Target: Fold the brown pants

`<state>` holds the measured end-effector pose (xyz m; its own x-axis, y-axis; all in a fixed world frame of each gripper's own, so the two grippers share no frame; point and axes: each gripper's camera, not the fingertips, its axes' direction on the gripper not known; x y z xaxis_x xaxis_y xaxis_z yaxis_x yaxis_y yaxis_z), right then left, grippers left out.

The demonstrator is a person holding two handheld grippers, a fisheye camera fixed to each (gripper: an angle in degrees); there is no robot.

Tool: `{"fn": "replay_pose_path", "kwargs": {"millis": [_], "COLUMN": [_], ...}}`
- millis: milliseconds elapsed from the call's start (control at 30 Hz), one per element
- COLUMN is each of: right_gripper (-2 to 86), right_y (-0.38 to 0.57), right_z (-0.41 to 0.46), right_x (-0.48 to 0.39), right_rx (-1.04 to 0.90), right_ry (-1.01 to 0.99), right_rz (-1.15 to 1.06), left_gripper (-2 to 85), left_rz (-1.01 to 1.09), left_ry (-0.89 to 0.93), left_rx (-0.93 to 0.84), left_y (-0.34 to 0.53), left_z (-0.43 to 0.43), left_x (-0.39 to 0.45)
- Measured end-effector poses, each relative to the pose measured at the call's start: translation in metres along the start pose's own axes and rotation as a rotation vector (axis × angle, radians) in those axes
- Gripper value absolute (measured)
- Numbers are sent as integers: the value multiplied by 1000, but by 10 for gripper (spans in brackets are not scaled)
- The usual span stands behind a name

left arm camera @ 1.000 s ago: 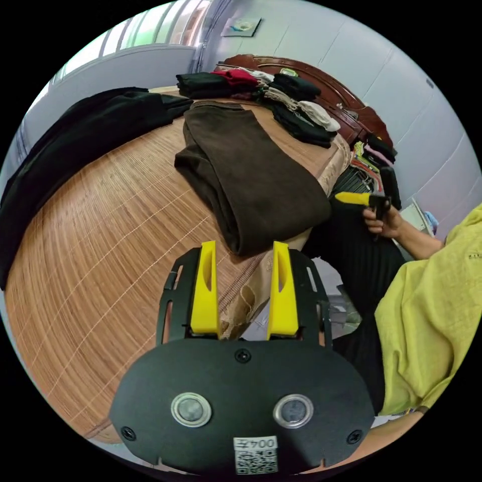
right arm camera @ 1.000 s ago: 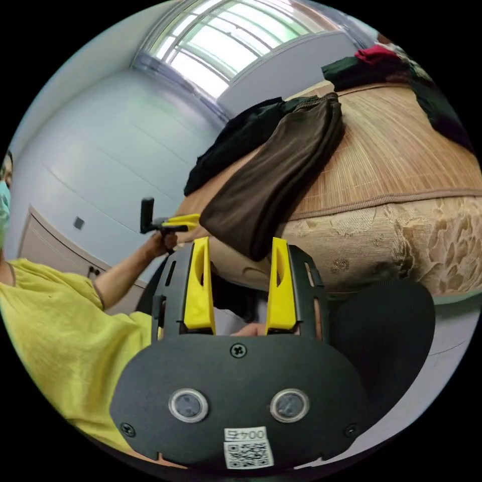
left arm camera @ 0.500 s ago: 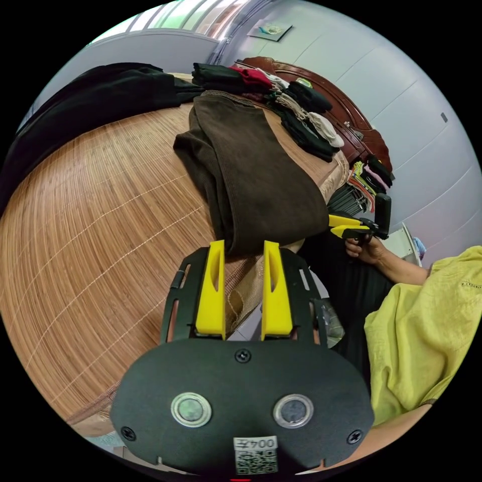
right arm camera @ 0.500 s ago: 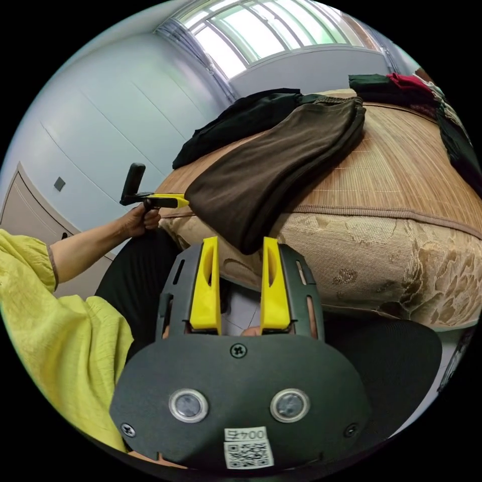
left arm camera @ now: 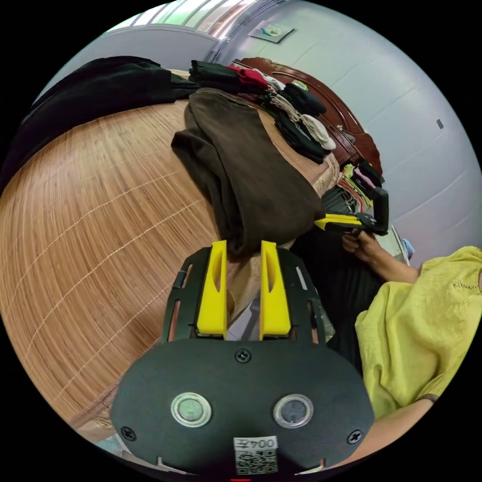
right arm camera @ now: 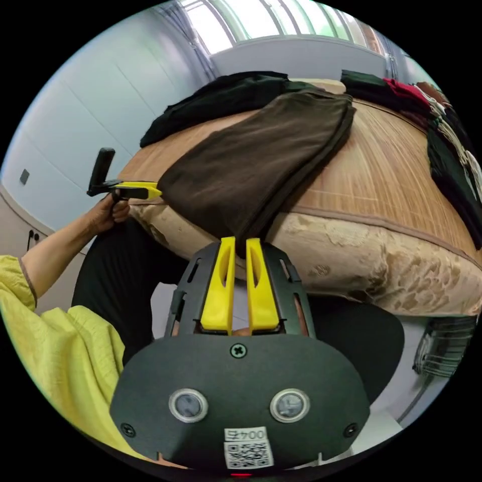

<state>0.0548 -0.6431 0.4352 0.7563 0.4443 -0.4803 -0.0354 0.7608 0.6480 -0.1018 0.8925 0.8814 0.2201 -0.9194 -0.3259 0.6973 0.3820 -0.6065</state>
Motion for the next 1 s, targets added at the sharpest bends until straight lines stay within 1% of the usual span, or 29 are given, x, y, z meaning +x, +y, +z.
{"fn": "replay_pose_path", "kwargs": {"millis": [67, 200, 300, 367, 400, 467, 533, 600, 667, 733, 800, 867, 967, 1000], "right_gripper": [53, 73, 114, 151, 158, 177, 182, 183, 181, 172, 159, 125, 80, 75], "right_y": [1, -2, 0, -7, -10, -32, -54, -78, -108, -127, -144, -165, -190, -194], "right_z": [0, -9, -37, -55, -58, -58, -49, -34, -13, -1, 8, 19, 36, 40], "right_x": [9, 32, 48, 65, 69, 86, 95, 102, 110, 114, 118, 120, 116, 115], "right_rx": [-81, -167, -65, 67, 100, 148, 158, 136, 111, 105, 105, 94, 30, 11], "right_ry": [45, -58, -75, -132, -143, -199, -203, -178, -154, -121, -79, -49, 1, 19], "right_rz": [41, 137, 203, 255, 267, 302, 304, 321, 347, 365, 374, 363, 323, 312], "left_gripper": [118, 133, 165, 193, 201, 241, 258, 274, 264, 245, 207, 129, 85, 82], "left_rz": [44, 87, 59, -13, -29, -132, -202, -267, -276, -275, -269, -217, -137, -137], "left_ry": [26, 57, 127, 219, 240, 278, 279, 261, 234, 198, 155, 73, -38, -44], "left_rx": [-50, -60, -10, 78, 107, 192, 187, 129, 63, 47, 17, -38, -43, -33], "left_y": [-5, -6, -5, -5, -6, -20, -39, -64, -95, -113, -127, -139, -141, -140], "left_z": [6, 8, -2, -16, -21, -35, -36, -27, -12, -9, -7, -2, 0, -2], "left_x": [5, 12, 10, -2, -5, -22, -35, -45, -47, -43, -37, -23, 2, 6]}}
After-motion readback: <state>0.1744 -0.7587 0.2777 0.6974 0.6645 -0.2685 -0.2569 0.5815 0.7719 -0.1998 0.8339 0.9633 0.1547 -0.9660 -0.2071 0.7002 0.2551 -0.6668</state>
